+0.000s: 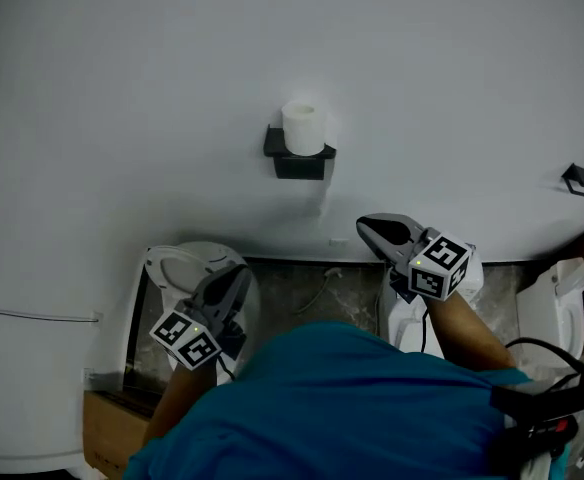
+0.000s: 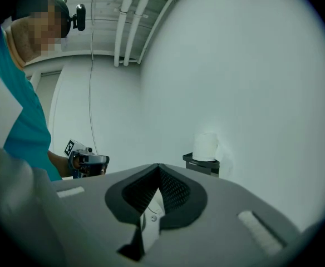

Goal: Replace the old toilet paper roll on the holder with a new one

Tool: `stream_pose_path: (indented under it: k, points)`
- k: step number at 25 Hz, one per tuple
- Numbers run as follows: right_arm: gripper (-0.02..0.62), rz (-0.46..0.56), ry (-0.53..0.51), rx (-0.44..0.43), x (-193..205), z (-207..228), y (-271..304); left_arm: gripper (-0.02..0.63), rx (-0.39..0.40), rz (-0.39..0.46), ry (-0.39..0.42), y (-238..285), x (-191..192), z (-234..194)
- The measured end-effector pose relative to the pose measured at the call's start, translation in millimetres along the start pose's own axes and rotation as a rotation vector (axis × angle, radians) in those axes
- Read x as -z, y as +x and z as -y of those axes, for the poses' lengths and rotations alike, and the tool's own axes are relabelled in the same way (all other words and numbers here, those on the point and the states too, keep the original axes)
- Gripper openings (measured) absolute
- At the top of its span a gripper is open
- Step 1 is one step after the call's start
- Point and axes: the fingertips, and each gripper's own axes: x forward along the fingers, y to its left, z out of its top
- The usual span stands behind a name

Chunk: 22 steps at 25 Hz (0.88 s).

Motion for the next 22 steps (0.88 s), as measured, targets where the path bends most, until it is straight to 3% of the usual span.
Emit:
stream_pose_path:
  k: [7,12,22]
  points:
    - [-0.002,0.014,0.027,-0.030,-2,59,2,0.003,-0.028,-0.027,0.016,64,-1,-13]
    - [-0.002,0.010,0.046,-0.009,2,83,14,0.003,-0.005,-0.029,0.031,89,-10,-31]
    - [-0.002,0.034,0.056,0.126,-19,117,86,0.003,0.194,-0.068,0.001,134,-39,-123]
